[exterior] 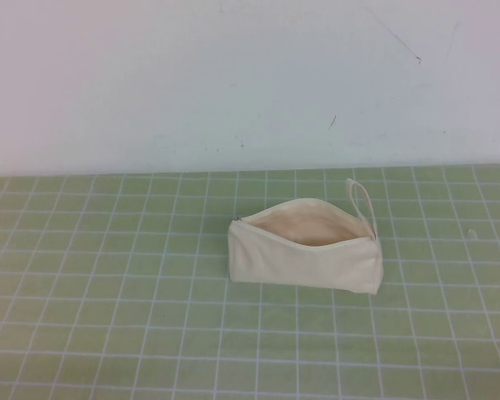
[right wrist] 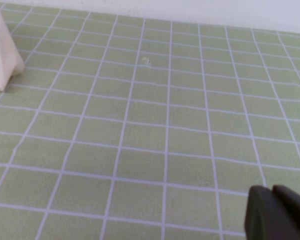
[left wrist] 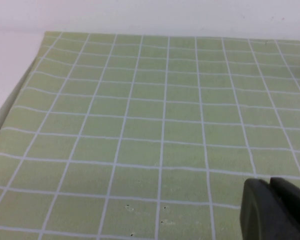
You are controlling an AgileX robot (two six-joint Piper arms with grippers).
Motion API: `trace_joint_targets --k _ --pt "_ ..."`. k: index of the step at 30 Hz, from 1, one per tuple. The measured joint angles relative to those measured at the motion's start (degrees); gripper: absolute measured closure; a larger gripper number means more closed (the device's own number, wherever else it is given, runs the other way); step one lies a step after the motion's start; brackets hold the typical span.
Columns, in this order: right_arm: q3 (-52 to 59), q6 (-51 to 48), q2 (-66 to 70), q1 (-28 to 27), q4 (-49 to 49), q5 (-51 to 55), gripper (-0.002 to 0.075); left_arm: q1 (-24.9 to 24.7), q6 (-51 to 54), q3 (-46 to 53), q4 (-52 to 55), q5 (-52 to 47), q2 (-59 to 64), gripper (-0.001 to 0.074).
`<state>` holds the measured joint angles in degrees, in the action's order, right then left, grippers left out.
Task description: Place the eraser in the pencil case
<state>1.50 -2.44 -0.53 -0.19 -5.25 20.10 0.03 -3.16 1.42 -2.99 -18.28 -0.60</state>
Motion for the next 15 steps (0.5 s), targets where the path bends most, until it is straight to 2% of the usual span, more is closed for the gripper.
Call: trace_joint_targets --k 15 --pt "0.0 0.0 0.0 0.0 0.0 0.0 0.0727 0.0 0.6 -0.1 -0.2 -0.5 0.0 0.0735"
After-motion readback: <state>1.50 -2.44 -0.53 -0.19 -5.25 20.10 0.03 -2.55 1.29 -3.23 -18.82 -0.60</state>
